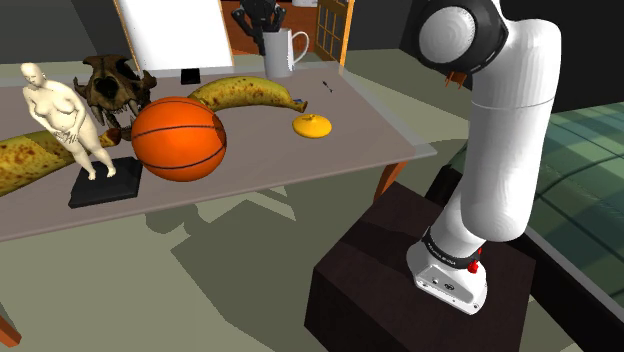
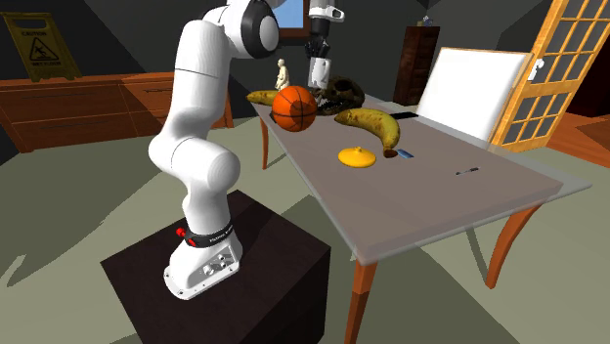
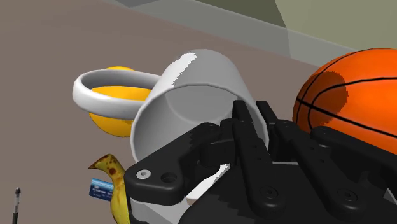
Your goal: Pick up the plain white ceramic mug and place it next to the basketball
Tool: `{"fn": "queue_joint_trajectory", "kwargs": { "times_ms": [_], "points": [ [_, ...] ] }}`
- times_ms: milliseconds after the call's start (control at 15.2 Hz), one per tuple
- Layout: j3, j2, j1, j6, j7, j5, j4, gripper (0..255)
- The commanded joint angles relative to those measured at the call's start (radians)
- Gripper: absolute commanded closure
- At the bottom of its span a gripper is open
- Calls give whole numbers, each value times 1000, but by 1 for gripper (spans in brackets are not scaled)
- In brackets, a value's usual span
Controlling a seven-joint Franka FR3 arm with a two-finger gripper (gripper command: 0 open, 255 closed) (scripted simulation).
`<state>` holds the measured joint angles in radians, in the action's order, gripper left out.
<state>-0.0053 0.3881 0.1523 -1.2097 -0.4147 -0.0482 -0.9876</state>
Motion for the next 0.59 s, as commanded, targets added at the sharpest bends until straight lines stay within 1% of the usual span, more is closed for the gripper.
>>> {"fn": "queue_joint_trajectory", "kwargs": {
  "times_ms": [0,528],
  "points": [
    [0,-25,2,-42,-1,1,-66,255],
    [0,-84,4,-183,5,2,-267,255]
  ]
}}
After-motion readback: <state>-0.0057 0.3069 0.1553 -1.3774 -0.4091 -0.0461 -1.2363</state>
